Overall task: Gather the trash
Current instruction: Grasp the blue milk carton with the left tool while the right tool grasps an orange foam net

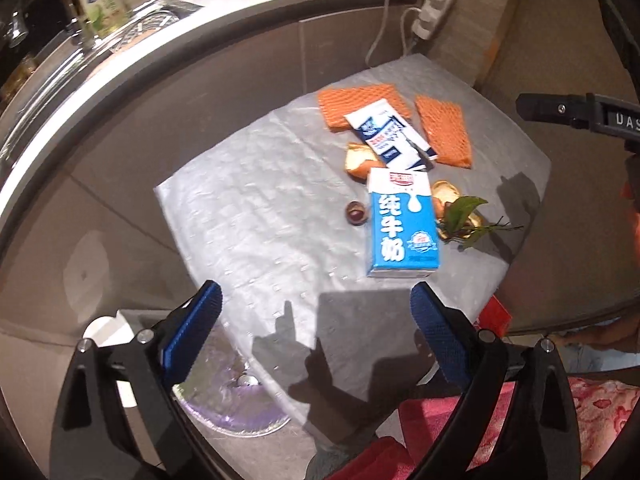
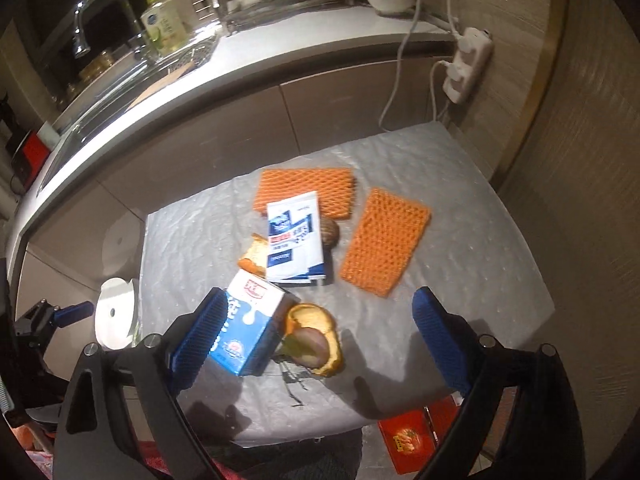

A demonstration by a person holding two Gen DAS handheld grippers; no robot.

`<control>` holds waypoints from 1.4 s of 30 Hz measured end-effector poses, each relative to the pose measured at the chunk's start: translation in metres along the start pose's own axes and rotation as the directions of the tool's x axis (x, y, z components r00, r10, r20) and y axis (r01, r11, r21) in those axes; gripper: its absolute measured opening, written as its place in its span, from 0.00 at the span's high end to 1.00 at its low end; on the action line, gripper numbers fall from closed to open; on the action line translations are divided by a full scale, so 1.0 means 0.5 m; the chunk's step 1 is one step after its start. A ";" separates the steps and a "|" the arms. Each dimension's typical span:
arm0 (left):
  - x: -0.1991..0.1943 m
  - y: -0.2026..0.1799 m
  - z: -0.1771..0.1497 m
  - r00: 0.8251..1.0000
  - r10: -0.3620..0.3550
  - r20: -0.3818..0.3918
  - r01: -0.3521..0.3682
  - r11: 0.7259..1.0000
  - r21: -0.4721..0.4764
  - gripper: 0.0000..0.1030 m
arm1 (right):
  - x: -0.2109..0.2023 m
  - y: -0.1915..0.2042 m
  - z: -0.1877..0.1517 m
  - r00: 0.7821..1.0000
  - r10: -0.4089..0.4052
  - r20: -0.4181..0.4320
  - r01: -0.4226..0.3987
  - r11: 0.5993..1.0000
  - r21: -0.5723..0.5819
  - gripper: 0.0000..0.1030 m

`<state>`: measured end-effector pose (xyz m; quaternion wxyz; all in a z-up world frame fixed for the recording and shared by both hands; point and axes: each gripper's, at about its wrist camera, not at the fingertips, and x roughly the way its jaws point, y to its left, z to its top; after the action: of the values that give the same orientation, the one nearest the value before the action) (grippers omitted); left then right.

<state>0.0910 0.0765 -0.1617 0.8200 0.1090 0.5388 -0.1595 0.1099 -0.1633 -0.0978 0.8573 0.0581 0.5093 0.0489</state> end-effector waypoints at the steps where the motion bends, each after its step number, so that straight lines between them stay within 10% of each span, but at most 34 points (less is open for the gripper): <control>1: 0.021 -0.018 0.013 1.000 -0.004 -0.014 0.005 1.000 0.012 0.12 | 0.000 -0.020 0.001 1.000 -0.006 -0.005 0.006 1.000 0.007 0.10; 13: 0.185 -0.143 0.059 0.984 -0.085 -0.159 0.100 0.991 0.088 0.12 | 0.016 -0.171 0.027 0.998 -0.021 -0.053 0.023 0.999 0.038 0.10; 16: 0.211 -0.147 0.059 0.979 -0.066 -0.191 0.083 0.993 0.082 0.38 | 0.029 -0.180 0.036 0.998 -0.006 -0.063 0.007 1.000 0.029 0.10; 18: 0.214 -0.143 0.060 0.980 -0.063 -0.190 0.078 0.995 0.070 0.38 | 0.042 -0.183 0.041 0.997 0.007 -0.073 -0.006 1.000 0.019 0.10; 33: 0.060 -0.110 0.057 0.998 0.019 -0.055 -0.019 1.000 0.015 0.39 | 0.286 -0.135 0.070 0.976 -0.004 -0.216 -0.011 0.998 -0.069 0.11; 42: -0.046 -0.024 0.040 0.996 0.092 0.018 -0.089 0.988 -0.123 0.38 | 0.340 -0.107 0.060 0.970 -0.031 -0.240 0.011 0.996 -0.084 0.43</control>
<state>0.0948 0.0617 -0.1327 0.8378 0.0812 0.5322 -0.0903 0.2186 -0.1935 -0.2392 0.7912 0.0111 0.6077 0.0675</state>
